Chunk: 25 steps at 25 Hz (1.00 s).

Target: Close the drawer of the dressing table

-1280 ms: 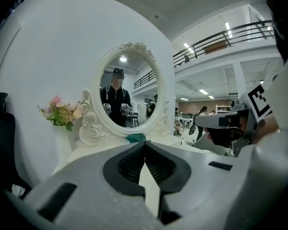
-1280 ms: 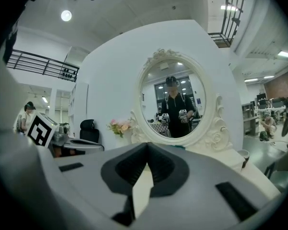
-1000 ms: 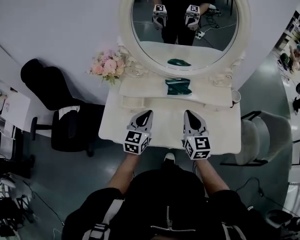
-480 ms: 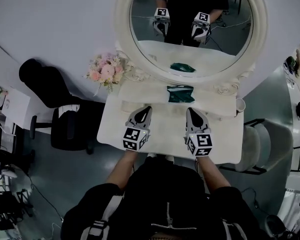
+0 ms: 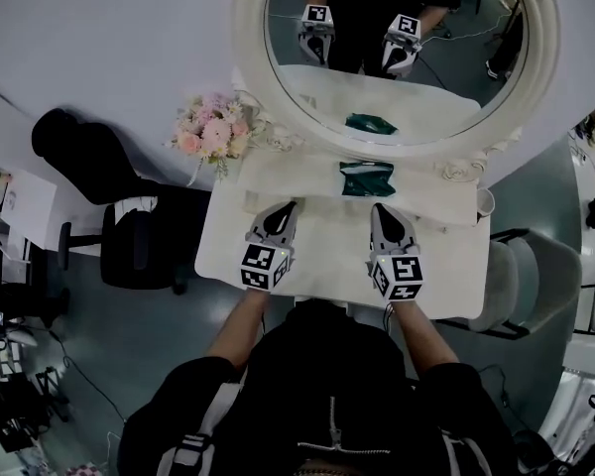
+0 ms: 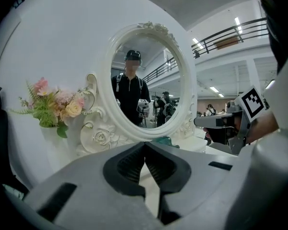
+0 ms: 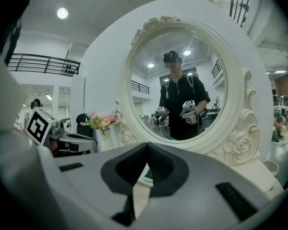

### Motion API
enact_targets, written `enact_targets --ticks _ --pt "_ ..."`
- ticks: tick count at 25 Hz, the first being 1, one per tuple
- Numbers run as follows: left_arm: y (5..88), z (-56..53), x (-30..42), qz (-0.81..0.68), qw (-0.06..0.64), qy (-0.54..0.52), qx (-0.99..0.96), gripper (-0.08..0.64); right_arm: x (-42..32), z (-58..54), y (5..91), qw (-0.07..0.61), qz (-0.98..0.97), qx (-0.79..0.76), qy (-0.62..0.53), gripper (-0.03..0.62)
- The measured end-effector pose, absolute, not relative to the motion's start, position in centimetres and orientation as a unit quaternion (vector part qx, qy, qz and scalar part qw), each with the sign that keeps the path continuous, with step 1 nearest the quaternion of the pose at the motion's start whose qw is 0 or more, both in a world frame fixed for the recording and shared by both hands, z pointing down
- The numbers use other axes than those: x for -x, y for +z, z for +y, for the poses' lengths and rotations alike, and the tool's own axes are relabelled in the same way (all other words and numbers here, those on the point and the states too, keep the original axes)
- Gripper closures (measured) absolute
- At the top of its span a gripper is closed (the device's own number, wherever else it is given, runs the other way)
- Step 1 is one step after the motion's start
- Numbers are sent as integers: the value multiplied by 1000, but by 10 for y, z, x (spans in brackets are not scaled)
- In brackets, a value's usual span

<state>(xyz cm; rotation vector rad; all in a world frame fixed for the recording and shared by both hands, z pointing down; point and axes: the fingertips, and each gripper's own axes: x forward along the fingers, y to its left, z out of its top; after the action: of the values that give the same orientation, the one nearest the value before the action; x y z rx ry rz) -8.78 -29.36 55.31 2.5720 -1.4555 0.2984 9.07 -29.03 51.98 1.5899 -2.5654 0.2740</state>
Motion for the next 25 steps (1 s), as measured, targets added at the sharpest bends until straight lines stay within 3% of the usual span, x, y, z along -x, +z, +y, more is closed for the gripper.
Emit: enact_targets --ticks 12,16,25 --pt "620 -258 135 -521 147 142 -829 557 -57 -274 565 92 -858 -491 121 591" --pt "656 -250 154 -527 183 177 -811 439 -51 -272 566 96 -860 -486 121 591" --pt "731 -248 199 -559 254 233 -754 393 -52 -271 568 102 -857 -489 121 591"
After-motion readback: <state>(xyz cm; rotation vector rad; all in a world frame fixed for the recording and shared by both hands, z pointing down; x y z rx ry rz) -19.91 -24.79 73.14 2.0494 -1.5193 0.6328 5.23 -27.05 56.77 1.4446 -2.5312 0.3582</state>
